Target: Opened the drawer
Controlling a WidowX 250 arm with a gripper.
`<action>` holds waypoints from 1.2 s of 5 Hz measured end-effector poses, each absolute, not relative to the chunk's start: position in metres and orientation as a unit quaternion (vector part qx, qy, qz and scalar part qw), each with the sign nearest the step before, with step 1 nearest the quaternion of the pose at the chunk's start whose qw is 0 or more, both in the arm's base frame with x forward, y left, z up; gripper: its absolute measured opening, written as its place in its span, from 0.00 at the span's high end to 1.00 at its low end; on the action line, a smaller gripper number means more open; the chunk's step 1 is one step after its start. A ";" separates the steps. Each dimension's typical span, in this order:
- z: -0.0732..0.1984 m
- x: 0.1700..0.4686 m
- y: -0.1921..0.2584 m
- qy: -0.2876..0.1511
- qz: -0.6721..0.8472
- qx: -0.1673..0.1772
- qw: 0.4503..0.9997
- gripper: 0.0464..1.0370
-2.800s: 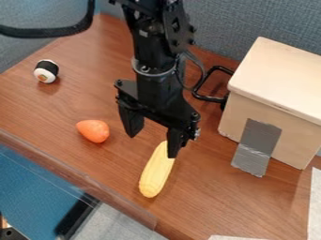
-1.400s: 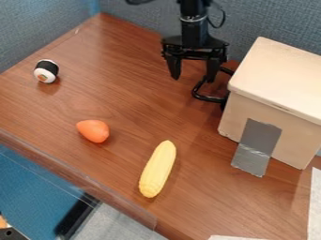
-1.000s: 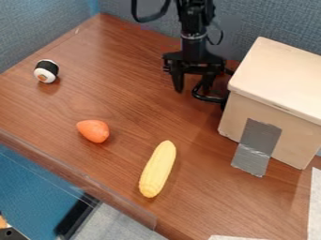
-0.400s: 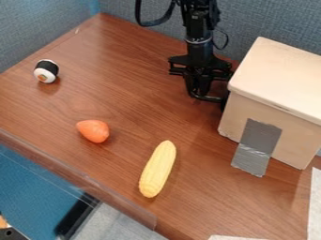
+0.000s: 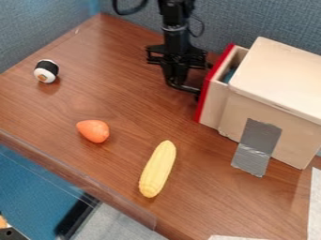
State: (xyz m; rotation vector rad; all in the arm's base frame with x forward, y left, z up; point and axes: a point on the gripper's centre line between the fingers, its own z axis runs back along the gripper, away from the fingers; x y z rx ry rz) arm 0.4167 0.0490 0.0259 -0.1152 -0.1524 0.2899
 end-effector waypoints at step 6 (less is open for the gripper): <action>0.032 0.405 0.120 -0.082 0.183 -0.033 0.979 0.25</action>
